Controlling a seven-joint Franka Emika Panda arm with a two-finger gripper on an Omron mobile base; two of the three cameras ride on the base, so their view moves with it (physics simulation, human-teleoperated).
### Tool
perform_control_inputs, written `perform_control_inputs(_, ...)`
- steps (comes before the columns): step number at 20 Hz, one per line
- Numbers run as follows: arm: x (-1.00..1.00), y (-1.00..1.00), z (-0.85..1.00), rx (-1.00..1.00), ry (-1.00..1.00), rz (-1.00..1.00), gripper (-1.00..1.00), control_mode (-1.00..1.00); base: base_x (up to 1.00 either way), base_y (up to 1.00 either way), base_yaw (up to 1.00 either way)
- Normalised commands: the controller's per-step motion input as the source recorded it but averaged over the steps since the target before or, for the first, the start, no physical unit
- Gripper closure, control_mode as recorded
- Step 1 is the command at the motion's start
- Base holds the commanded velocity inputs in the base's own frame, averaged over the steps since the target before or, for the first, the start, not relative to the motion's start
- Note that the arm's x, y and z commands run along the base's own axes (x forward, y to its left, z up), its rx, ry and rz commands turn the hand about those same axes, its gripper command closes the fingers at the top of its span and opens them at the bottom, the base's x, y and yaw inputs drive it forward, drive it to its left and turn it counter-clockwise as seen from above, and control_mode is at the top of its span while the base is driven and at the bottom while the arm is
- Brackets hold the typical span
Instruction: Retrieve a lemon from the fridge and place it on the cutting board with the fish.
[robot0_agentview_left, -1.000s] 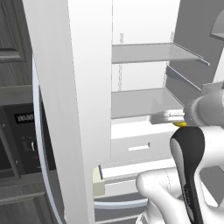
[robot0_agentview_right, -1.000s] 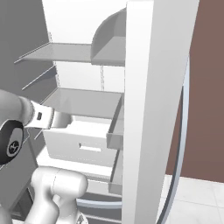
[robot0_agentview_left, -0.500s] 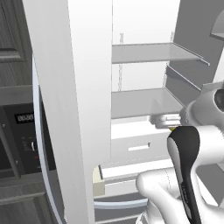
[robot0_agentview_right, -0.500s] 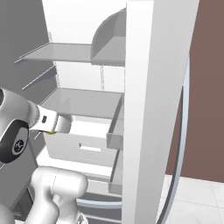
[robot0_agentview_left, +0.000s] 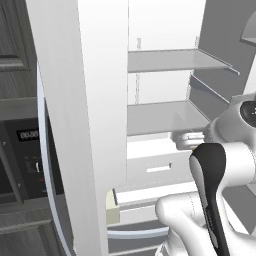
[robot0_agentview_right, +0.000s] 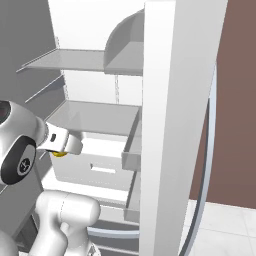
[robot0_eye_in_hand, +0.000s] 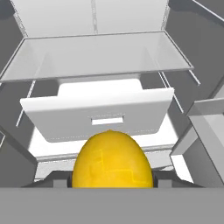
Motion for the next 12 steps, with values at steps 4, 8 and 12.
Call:
perform_control_inputs(4,0.0,0.0,0.0,0.0,0.0,0.0,1.0,-1.0,0.0,0.0,0.0)
perform_control_inputs(8,-0.06,0.0,0.0,0.0,0.0,0.0,1.0,1.0,-0.15,0.0,0.0)
perform_control_inputs(12,0.0,0.0,0.0,0.0,0.0,0.0,1.0,1.0,-0.47,0.0,0.0)
